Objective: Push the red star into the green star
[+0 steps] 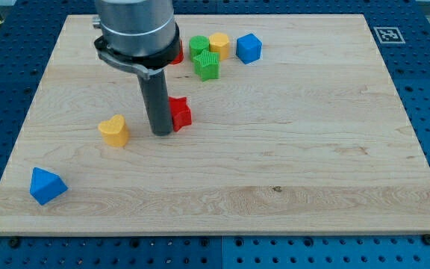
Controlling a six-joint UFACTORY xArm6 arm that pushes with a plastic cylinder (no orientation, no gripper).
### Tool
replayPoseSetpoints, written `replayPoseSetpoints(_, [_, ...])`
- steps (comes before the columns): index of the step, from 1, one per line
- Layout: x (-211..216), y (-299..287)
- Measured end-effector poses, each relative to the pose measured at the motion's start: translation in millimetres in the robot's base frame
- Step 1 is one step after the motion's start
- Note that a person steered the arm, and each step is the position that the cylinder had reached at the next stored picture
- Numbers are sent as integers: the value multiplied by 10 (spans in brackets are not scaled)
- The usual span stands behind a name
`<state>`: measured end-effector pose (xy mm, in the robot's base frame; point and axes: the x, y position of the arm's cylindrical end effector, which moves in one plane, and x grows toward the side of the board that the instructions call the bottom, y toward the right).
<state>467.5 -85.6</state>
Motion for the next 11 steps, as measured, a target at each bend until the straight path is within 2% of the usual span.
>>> replayPoseSetpoints(2, [-272, -1])
replayPoseSetpoints(5, [-272, -112])
replayPoseSetpoints(9, [-272, 420])
replayPoseSetpoints(11, [-243, 421])
